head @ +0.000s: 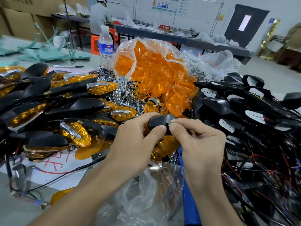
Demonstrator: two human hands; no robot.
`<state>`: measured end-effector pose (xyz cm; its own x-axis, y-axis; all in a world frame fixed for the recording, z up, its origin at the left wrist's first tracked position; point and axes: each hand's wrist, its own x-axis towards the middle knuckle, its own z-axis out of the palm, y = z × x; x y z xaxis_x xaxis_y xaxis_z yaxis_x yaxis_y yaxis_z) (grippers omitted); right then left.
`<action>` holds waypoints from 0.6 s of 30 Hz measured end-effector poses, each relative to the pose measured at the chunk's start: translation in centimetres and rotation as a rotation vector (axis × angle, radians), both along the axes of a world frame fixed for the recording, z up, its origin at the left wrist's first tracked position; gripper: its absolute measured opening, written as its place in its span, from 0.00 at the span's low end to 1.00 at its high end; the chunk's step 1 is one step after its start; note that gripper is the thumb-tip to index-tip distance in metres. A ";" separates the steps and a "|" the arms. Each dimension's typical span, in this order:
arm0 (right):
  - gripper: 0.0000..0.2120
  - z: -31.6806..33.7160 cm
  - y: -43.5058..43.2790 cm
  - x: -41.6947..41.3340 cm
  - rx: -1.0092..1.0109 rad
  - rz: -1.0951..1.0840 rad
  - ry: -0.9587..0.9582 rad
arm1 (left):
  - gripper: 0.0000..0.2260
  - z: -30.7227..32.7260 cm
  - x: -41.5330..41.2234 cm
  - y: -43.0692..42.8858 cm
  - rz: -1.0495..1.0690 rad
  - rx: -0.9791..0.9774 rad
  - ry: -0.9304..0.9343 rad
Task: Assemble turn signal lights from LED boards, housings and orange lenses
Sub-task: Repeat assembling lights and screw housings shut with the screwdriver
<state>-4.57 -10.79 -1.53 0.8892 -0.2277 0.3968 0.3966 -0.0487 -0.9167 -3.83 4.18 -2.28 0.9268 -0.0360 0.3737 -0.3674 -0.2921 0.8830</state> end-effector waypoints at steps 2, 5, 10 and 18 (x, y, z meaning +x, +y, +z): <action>0.11 -0.1 0.2 0.0 -0.022 0.016 0.024 | 0.07 0.0 0.0 0.1 0.033 0.044 -0.007; 0.11 0.1 0.5 -0.1 0.029 0.019 0.019 | 0.09 0.2 -0.1 0.1 0.041 0.055 -0.012; 0.09 0.1 0.4 -0.1 0.116 0.036 0.023 | 0.11 0.2 -0.6 -0.1 0.024 0.107 -0.038; 0.15 0.3 0.0 0.0 0.020 0.065 0.174 | 0.09 0.1 -0.4 0.2 0.041 0.172 0.026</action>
<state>-4.54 -10.76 -1.19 0.9571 -0.1737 0.2320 0.2340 -0.0091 -0.9722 -4.21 4.40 -2.17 0.9381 -0.0594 0.3411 -0.3297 -0.4540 0.8277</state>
